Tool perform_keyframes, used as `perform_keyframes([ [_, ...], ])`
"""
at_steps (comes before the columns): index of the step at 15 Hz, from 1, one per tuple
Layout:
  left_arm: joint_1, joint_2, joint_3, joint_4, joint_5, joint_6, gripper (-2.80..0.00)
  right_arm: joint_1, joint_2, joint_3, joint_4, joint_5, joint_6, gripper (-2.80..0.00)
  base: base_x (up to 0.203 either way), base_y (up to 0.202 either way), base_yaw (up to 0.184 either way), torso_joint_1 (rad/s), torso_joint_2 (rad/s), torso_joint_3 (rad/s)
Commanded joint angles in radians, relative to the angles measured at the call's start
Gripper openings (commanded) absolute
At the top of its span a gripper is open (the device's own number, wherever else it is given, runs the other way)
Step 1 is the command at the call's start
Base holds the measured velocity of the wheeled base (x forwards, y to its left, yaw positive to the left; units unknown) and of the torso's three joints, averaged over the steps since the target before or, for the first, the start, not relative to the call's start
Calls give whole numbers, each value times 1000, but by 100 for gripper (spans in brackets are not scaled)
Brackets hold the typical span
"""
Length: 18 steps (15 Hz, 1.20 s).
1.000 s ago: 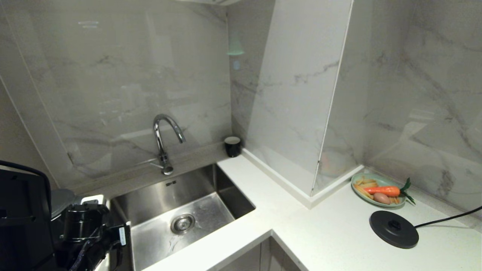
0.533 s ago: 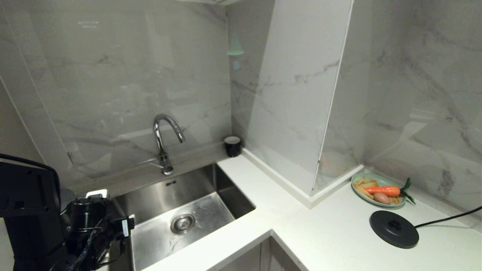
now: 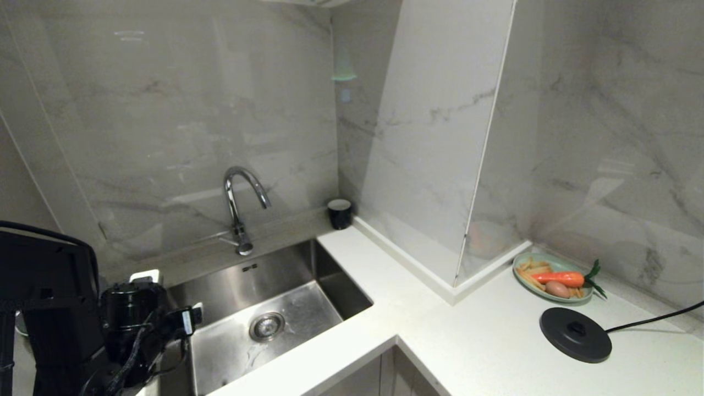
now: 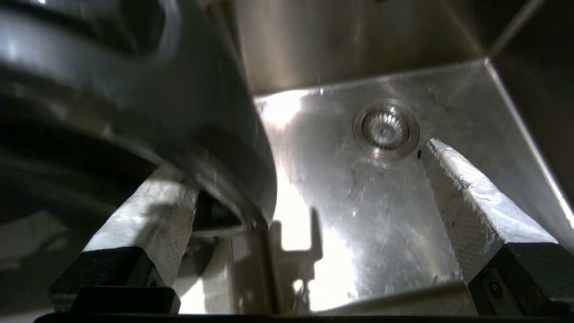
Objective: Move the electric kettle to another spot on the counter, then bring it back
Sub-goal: Grab the kettle
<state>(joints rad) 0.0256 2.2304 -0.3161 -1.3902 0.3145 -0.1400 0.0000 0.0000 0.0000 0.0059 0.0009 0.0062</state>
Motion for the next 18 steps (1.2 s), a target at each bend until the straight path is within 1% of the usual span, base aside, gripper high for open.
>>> perform_keyframes([
  [1,22,79,-3,-112,-1,26,0,0,2,0,0,1,0,-280,0,0,0,0,0,0],
  [3,34,146,-4,-137,-2,59,0,0,2,0,0,-1,0,-280,0,0,0,0,0,0],
  [4,41,155,-4,-140,-5,60,0,0,2,0,0,0,0,-280,0,0,0,0,0,0],
  [7,54,137,-14,-140,-37,60,0,0,2,0,0,1,0,-280,0,0,0,0,0,0],
  [14,62,91,-57,-140,-38,63,0,0,2,0,0,1,0,-280,0,0,0,0,0,0],
  [18,66,66,-63,-140,-38,63,0,0,2,0,0,1,0,-280,0,0,0,0,0,0],
])
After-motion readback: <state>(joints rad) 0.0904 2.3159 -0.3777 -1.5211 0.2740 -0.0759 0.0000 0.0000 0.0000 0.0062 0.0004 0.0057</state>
